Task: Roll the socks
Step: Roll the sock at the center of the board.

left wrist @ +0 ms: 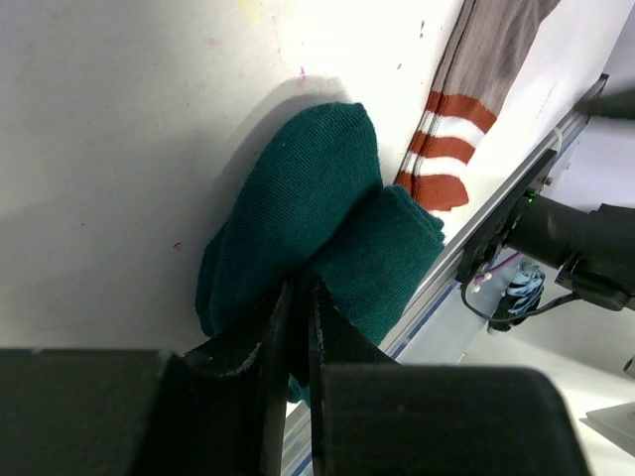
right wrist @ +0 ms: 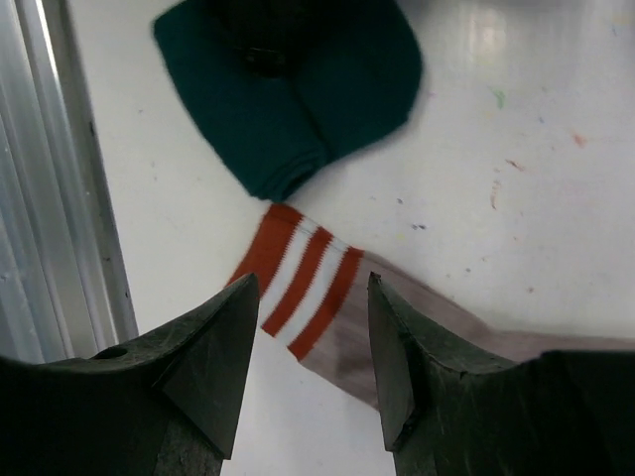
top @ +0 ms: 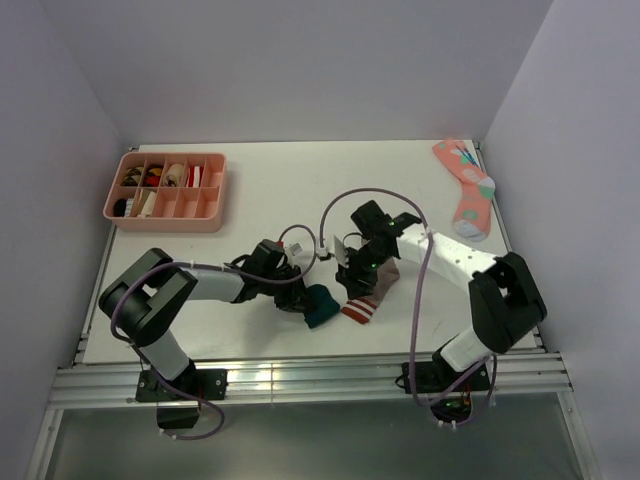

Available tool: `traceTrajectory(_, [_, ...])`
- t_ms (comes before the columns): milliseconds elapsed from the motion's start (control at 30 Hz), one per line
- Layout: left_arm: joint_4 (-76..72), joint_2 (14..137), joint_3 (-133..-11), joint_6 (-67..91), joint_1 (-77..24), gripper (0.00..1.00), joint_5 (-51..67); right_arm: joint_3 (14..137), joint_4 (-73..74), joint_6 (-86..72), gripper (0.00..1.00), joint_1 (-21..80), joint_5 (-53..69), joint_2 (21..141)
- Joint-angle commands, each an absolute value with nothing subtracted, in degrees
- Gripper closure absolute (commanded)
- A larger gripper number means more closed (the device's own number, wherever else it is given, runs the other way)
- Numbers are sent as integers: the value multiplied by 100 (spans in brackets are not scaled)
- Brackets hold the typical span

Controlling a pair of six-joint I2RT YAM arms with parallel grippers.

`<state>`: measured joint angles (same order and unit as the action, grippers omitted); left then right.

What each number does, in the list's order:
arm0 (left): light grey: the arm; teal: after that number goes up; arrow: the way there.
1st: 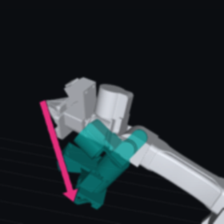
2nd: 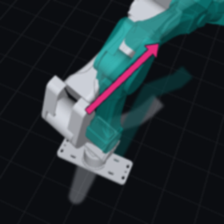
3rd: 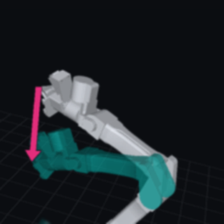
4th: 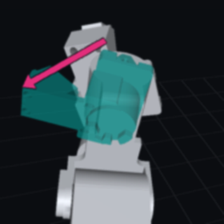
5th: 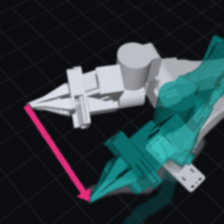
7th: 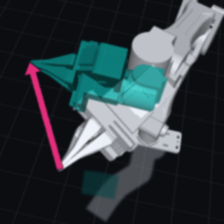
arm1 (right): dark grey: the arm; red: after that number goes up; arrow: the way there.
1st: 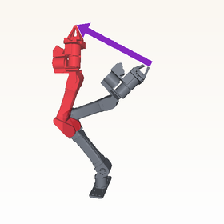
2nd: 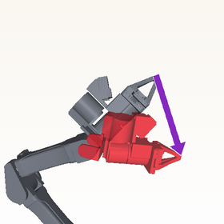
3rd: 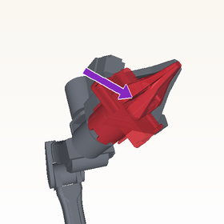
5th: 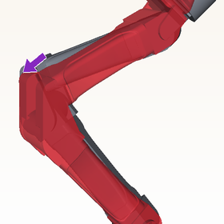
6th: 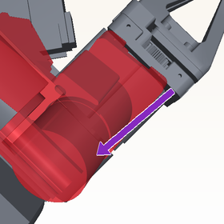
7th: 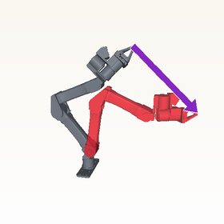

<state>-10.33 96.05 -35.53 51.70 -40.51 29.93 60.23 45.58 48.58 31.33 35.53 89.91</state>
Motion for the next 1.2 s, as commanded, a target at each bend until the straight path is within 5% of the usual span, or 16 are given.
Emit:
traceTrajectory(0, [457, 10063, -3269, 4448, -3955, 100, 1960, 5644, 4114, 5229, 44, 3471, 3525, 8350])
traceTrajectory(1167, [510, 10389, -3419, 4096, -3639, 100, 2241, 4729, 2373, 5309, 47, 5414, 1679, 8455])
